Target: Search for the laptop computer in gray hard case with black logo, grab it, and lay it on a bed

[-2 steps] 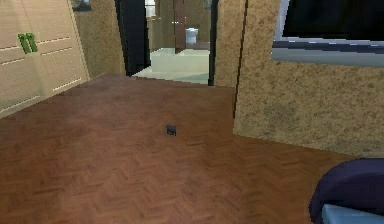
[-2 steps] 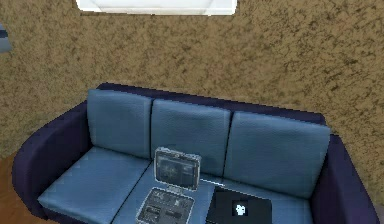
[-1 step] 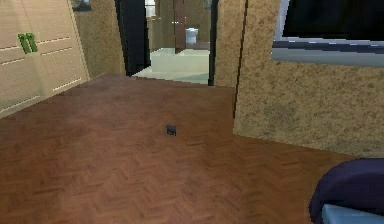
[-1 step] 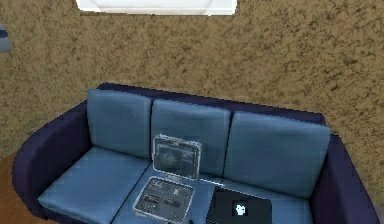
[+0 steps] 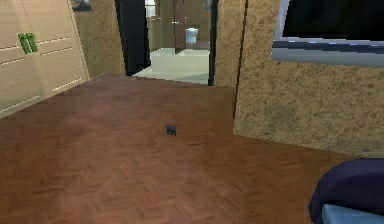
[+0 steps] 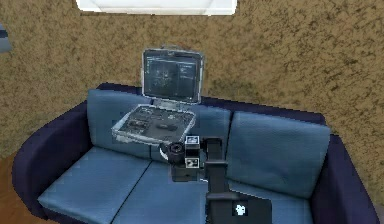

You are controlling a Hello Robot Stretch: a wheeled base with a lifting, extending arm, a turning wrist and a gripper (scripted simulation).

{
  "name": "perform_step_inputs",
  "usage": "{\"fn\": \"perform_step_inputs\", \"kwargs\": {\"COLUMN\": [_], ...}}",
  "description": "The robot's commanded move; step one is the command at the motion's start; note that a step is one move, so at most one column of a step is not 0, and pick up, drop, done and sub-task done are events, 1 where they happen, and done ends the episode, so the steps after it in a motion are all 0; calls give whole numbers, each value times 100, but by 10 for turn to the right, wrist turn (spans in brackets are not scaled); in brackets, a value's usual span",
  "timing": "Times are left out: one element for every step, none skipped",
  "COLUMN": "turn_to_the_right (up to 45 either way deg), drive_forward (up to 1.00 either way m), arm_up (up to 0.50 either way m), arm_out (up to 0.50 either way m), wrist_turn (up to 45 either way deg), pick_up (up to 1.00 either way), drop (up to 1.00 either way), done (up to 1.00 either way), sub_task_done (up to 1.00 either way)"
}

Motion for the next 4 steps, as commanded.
{"fn": "perform_step_inputs", "kwargs": {"turn_to_the_right": [0, 0, 0, 0], "drive_forward": [0, 0, 0, 0], "arm_up": [16, 0, 0, 0], "arm_out": [0, 0, 0, 0], "wrist_turn": [0, -450, -450, -330], "pick_up": [0, 0, 0, 0], "drop": [0, 0, 0, 0], "done": [0, 0, 0, 0], "sub_task_done": [0, 0, 0, 0]}}
